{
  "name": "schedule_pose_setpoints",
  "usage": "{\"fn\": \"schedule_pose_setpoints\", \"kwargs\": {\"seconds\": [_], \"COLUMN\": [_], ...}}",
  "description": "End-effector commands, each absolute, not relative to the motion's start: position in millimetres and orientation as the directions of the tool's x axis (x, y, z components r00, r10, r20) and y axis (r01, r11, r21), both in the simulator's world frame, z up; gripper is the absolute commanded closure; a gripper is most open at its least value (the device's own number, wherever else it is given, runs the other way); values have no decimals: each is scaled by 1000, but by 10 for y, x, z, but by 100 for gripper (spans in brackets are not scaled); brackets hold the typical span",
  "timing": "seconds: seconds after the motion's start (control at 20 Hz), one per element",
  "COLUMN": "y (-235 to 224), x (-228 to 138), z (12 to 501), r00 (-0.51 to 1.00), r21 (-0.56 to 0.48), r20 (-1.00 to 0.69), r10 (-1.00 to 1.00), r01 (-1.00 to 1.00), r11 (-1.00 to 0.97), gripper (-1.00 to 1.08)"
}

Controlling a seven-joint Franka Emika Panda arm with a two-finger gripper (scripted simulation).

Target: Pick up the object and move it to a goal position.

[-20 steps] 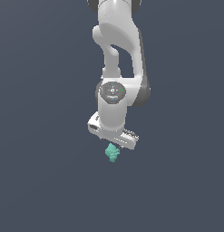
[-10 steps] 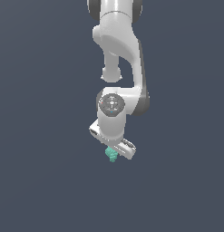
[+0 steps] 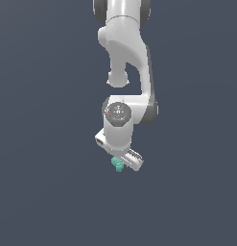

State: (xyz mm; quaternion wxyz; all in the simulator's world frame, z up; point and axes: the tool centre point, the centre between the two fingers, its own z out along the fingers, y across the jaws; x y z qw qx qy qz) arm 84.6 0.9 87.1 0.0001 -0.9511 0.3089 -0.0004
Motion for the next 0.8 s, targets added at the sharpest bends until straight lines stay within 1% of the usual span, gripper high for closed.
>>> {"fn": "schedule_pose_setpoints", "kwargs": {"seconds": [0.0, 0.35, 0.65, 0.7, 0.75], "y": [8, 9, 8, 8, 8], "x": [841, 833, 848, 848, 848], "z": [798, 442, 397, 397, 397], "r00": [809, 807, 806, 806, 806], "r21": [0, 0, 0, 0, 0], "r20": [0, 0, 0, 0, 0], "r10": [-588, -591, -591, -591, -591], "r01": [-588, -591, -591, -591, -591], "r11": [-809, -807, -806, -806, -806], "gripper": [-92, -92, -92, 108, 108]}}
